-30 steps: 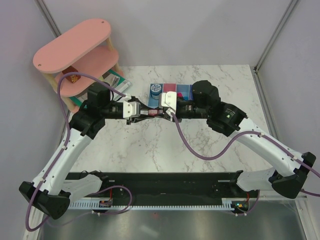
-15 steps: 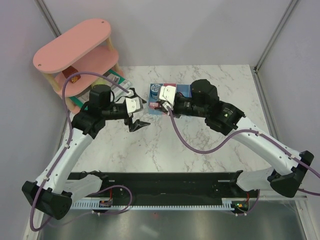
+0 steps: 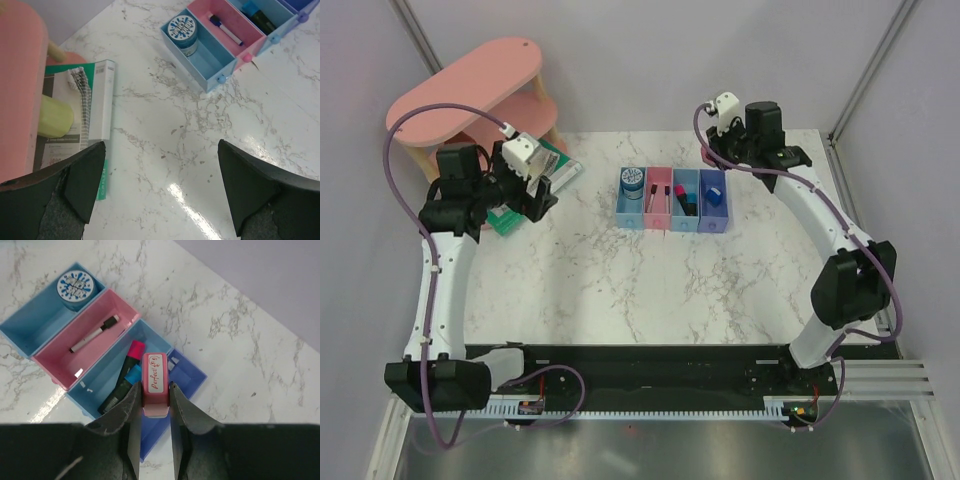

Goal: Sort the stationery into containers
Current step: Place the stationery in the storage box.

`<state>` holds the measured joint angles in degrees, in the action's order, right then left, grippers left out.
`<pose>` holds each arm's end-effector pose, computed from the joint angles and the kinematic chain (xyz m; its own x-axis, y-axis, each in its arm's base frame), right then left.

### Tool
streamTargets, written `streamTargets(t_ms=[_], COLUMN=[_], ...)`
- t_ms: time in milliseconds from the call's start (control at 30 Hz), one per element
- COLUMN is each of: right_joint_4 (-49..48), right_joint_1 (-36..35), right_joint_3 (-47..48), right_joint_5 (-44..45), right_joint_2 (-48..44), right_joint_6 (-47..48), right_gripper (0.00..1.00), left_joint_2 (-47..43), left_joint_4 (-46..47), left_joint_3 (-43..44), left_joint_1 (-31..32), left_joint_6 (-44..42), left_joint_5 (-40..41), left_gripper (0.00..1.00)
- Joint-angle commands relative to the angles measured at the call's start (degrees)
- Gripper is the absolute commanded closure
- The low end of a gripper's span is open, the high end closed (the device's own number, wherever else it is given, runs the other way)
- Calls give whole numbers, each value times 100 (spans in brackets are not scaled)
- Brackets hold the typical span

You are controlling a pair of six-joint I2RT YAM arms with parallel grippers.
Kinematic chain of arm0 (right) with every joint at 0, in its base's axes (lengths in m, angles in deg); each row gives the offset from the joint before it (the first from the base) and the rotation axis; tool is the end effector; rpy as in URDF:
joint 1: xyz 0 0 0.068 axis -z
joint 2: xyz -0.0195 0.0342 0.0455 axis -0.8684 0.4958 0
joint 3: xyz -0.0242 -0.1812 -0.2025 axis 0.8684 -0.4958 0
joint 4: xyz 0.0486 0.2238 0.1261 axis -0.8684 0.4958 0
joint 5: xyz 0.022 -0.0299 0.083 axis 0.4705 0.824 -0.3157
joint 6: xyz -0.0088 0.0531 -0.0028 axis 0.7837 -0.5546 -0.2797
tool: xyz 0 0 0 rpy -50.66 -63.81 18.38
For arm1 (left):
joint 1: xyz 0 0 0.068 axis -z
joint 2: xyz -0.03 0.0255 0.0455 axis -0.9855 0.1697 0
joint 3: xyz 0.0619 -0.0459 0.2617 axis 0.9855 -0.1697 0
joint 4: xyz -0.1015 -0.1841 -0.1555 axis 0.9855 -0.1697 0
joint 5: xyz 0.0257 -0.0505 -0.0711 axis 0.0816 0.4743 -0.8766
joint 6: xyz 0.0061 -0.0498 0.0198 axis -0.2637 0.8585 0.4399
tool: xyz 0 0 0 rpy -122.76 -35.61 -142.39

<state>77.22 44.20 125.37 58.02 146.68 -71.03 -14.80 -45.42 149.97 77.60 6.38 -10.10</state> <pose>0.3783 0.1183 0.3647 -0.2703 -0.3778 -0.8856 -0.5946 0.7889 -0.1551 0.2407 -0.0089 0.4008 -0.2313 0.4124 -0.8812 0.6445 0.7434 0.1787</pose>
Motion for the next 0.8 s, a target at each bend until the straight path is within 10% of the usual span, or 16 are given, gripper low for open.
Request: streamTargets(t_ms=[0, 300, 767], right_joint_4=[55, -1017, -2143], right_joint_1=[148, 263, 544], right_joint_3=[-231, -1636, -2666], right_joint_5=[-493, -653, -617], right_joint_2=[166, 105, 201], right_joint_6=[-178, -442, -548], right_gripper=[92, 94, 94], left_joint_2=[363, 1154, 1111], left_joint_4=[-378, -467, -54], left_joint_3=[800, 2225, 2138], left_joint_1=[-228, -501, -501], left_joint_6=[375, 920, 1395], left_joint_5=[282, 335, 159], left_gripper=[0, 0, 0])
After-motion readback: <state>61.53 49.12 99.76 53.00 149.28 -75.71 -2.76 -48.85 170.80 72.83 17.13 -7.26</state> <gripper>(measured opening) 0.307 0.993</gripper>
